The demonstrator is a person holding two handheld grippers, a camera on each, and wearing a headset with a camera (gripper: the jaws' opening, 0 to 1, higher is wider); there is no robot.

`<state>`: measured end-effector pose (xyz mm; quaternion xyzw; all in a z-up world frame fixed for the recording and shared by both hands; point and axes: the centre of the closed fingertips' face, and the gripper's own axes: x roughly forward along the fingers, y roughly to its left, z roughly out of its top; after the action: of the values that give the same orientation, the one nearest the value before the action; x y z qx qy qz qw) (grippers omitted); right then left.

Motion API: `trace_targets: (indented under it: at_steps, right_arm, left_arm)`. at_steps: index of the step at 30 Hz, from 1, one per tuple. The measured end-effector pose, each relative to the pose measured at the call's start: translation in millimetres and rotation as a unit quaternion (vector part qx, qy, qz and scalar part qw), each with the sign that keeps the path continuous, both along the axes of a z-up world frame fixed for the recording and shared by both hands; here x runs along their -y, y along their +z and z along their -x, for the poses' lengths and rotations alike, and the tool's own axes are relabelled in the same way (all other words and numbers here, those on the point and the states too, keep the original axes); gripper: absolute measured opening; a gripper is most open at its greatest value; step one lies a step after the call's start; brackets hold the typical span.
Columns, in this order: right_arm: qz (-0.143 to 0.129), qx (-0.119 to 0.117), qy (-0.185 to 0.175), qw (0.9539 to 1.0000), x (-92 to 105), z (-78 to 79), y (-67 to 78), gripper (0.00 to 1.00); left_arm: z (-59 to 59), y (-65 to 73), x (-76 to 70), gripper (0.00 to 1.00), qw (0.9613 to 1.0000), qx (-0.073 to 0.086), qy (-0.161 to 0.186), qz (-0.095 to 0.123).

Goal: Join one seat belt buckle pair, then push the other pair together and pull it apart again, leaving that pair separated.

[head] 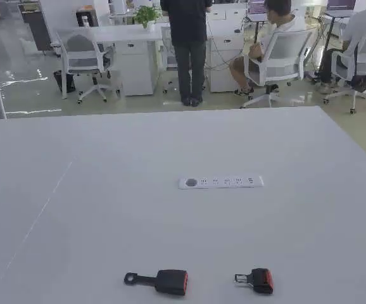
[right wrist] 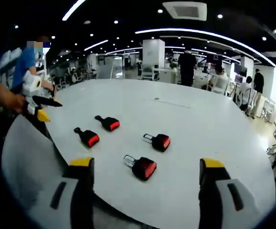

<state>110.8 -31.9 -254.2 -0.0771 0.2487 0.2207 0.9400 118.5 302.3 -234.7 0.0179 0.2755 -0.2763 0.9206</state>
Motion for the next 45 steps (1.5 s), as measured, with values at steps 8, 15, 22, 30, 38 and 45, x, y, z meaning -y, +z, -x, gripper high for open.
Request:
trace_targets:
  at_steps: [8, 15, 22, 30, 38, 45]
  right_arm:
    - [-0.003, -0.014, 0.037, 0.9992, -24.3, 9.2, -10.0, 0.95]
    - [-0.001, -0.013, 0.031, 0.9994, -16.2, 5.9, -7.8, 0.95]
    - [-0.003, -0.004, 0.018, 0.9998, -6.9, -3.8, -2.3, 0.95]
    - [-0.002, -0.005, 0.018, 0.9998, -8.0, -3.9, -1.3, 0.95]
    - [-0.002, -0.007, 0.019, 0.9998, -8.0, -2.8, -2.1, 0.94]
    - [-0.002, -0.004, 0.015, 0.9999, -5.4, -4.0, 1.4, 0.94]
  left_arm:
    - [6.3, 0.5, -0.6, 1.0, 0.9999, -0.007, 0.009, -0.003]
    - [5.0, 1.6, 3.2, 1.0, 0.9999, -0.009, 0.006, 0.001]
    - [-2.6, 7.3, 1.9, 1.0, 1.0, -0.002, 0.005, 0.003]
    - [-1.8, 4.4, 1.6, 1.0, 1.0, -0.004, 0.001, 0.004]
    - [0.2, 4.4, -0.7, 1.0, 1.0, -0.004, -0.003, 0.0]
    - [0.8, 8.3, -3.1, 1.0, 1.0, -0.002, -0.002, 0.001]
